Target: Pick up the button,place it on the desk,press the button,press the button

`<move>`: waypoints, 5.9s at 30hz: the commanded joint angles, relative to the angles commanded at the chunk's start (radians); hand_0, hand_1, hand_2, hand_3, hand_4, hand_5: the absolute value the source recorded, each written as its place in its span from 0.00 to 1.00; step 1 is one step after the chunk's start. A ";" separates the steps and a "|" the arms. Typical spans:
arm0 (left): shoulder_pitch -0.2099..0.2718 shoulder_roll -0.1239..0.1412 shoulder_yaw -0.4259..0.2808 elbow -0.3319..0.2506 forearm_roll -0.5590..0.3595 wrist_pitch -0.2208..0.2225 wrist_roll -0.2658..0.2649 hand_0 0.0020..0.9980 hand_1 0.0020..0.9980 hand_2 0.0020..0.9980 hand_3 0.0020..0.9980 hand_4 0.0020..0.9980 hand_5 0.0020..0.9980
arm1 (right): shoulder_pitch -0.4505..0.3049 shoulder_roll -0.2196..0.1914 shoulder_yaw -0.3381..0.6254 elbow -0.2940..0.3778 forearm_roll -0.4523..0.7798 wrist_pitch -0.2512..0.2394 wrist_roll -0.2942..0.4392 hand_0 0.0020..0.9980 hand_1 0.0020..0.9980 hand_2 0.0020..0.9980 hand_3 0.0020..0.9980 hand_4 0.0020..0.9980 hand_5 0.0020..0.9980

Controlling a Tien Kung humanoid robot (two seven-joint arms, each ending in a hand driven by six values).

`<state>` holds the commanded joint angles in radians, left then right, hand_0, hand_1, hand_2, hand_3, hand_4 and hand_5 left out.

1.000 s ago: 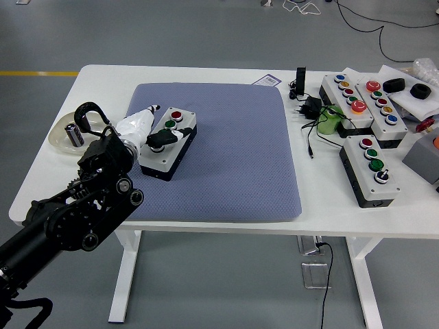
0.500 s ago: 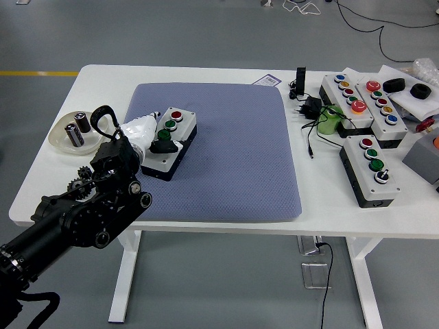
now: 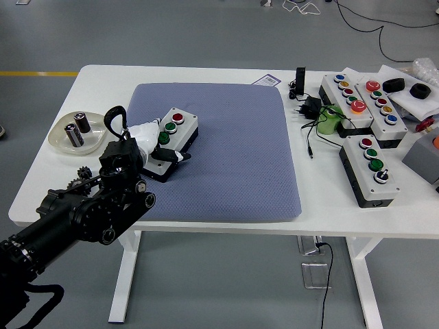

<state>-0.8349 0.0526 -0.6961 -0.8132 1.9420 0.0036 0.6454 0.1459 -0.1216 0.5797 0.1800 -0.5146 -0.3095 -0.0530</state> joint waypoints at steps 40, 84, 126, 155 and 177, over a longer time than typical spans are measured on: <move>-0.006 0.029 0.042 0.080 0.090 0.156 -0.073 0.09 0.09 0.11 0.20 0.41 0.00 | 0.001 -0.001 0.021 0.000 -0.021 -0.002 -0.003 0.66 0.58 0.61 0.65 0.28 0.28; -0.103 0.127 0.215 -0.022 0.271 0.253 -0.821 0.08 0.08 0.10 0.20 0.42 0.00 | 0.003 -0.001 0.023 0.000 -0.029 -0.002 -0.008 0.66 0.58 0.61 0.65 0.28 0.28; -0.059 0.127 0.096 -0.089 0.177 -0.056 -0.728 0.97 0.98 1.00 1.00 0.88 0.00 | 0.006 0.000 0.018 0.000 -0.027 -0.002 -0.008 0.66 0.58 0.61 0.65 0.28 0.28; 0.019 0.133 -0.070 -0.534 0.111 -0.324 -0.357 0.05 0.02 0.08 0.91 0.57 0.00 | 0.009 0.001 0.027 0.000 -0.035 -0.003 -0.010 0.66 0.58 0.61 0.65 0.28 0.28; -0.004 0.072 0.047 -0.423 0.035 -0.348 -0.333 0.01 0.00 0.05 0.85 0.54 0.00 | 0.006 -0.002 0.021 0.000 -0.034 -0.002 -0.010 0.66 0.57 0.61 0.65 0.28 0.28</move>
<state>-0.8386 0.1251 -0.6487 -1.2357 1.9774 -0.3440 0.3120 0.1520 -0.1236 0.6009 0.1800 -0.5482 -0.3116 -0.0626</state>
